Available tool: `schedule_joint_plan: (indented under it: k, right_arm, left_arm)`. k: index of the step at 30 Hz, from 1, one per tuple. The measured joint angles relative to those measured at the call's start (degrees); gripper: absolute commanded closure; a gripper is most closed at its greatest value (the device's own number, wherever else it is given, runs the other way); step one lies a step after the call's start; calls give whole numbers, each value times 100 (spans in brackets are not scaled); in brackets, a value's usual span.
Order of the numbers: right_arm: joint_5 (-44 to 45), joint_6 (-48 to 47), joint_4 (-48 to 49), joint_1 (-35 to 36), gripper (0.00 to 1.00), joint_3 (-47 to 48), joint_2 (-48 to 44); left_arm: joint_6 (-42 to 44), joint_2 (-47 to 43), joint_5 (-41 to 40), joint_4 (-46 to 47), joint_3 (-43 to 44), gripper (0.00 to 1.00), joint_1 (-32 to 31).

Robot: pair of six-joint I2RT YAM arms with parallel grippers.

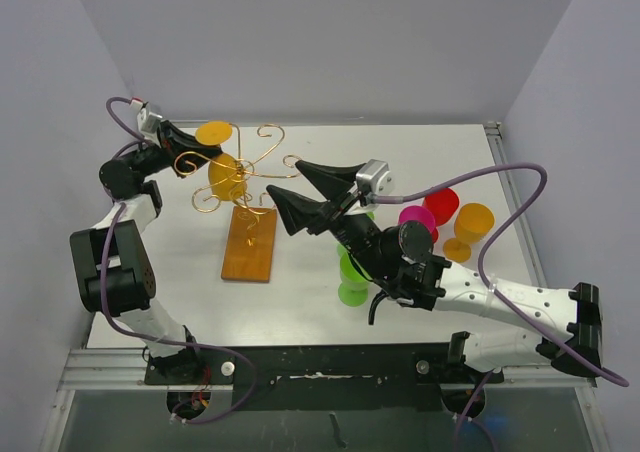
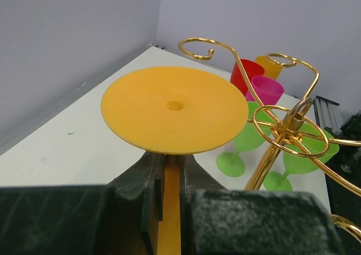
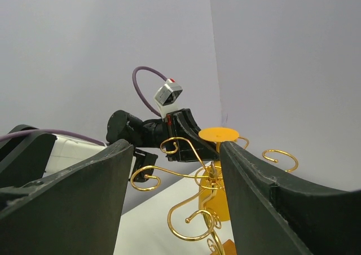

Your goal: Place the wine glass upside down on the wine glass rack

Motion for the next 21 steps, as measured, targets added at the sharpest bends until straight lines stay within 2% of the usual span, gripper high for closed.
schedule_joint_plan:
  k: [6,11,17,21]
  right_arm:
    - [37,2,-208,0,37,188,219]
    - [525,162,-763,-35,38,616,466]
    - [1176,1283,-2437,-669,40,1556,922]
    - [1469,1965,-3517,-1115,43,1810,1078]
  left_arm:
    - [-494,190,129,155,214,100,-2]
    - [-758,302,125,162,260,100,0]
    - [-796,306,85,175,260,100,-2]
    - [-796,306,70,177,260,100,-2]
